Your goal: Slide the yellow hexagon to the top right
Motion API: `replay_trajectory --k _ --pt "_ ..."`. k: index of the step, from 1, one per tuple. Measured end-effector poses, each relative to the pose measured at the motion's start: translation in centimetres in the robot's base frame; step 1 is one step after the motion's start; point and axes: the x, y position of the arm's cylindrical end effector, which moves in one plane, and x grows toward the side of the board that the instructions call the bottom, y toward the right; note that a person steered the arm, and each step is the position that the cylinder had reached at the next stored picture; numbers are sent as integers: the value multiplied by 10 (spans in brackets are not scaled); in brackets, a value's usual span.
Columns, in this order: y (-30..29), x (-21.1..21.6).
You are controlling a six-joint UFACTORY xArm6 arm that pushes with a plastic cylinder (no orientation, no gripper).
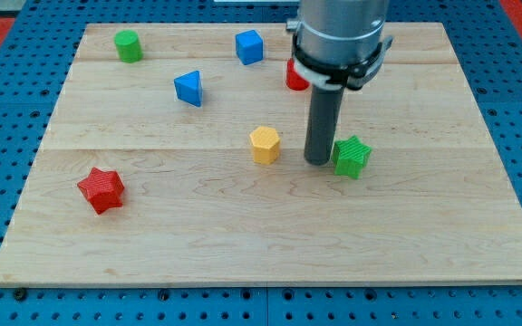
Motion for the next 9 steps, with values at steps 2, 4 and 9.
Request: replay_trajectory --k 2,4,9 --pt "-80 0" --pt "-129 -11" --pt "14 -61"
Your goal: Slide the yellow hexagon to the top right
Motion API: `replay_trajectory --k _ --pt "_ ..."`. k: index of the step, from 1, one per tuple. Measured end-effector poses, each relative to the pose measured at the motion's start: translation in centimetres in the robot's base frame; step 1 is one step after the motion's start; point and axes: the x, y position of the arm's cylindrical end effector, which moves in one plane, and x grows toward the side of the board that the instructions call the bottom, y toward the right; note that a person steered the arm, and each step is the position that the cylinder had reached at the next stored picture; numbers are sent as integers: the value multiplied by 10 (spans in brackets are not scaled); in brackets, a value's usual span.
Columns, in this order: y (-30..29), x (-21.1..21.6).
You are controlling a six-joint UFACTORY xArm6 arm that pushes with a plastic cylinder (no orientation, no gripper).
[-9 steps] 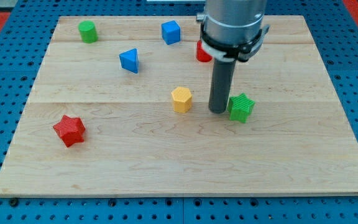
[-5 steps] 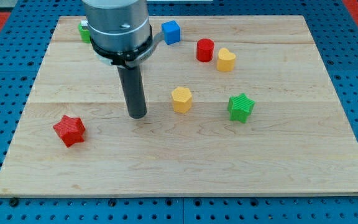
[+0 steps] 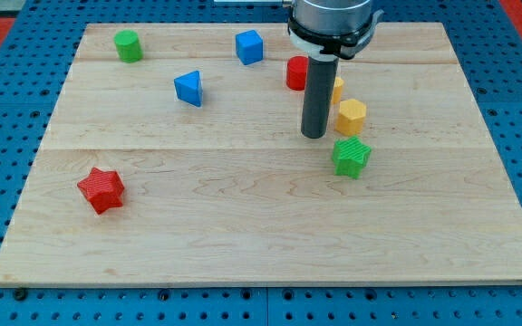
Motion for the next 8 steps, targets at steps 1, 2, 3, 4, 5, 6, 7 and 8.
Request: replay_trajectory --k 1,2,3,4,5,6,7,8 --pt "59 -21" --pt "95 -31" --pt "91 -31" --pt "91 -32" --pt "91 -22" --pt "96 -9" --pt "114 -38" --pt "127 -67"
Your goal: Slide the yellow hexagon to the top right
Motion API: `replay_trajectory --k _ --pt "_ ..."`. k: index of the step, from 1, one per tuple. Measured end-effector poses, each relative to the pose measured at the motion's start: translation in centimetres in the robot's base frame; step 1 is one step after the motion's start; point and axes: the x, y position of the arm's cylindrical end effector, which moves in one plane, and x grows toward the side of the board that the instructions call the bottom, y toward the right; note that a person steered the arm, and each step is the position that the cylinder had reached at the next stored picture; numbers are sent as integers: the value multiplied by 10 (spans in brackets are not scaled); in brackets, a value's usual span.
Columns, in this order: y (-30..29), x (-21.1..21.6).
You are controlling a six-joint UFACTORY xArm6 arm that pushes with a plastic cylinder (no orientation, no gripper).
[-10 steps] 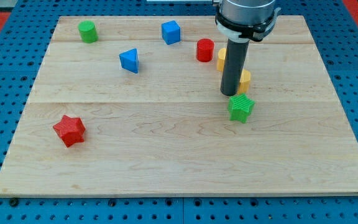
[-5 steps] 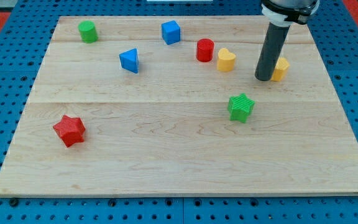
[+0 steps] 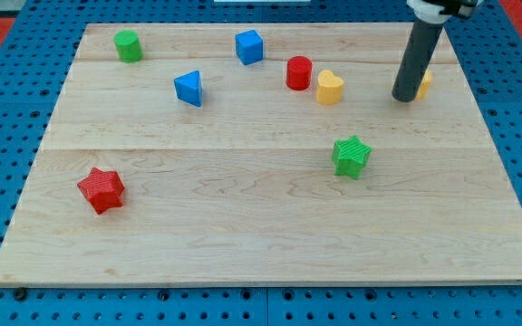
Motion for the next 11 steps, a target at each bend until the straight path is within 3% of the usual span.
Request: replay_trajectory --k 2,4,6,8,9,11 --pt "9 26" --pt "25 -14" --pt "42 -2" --pt "54 -67" --pt "55 -40" --pt "26 -31"
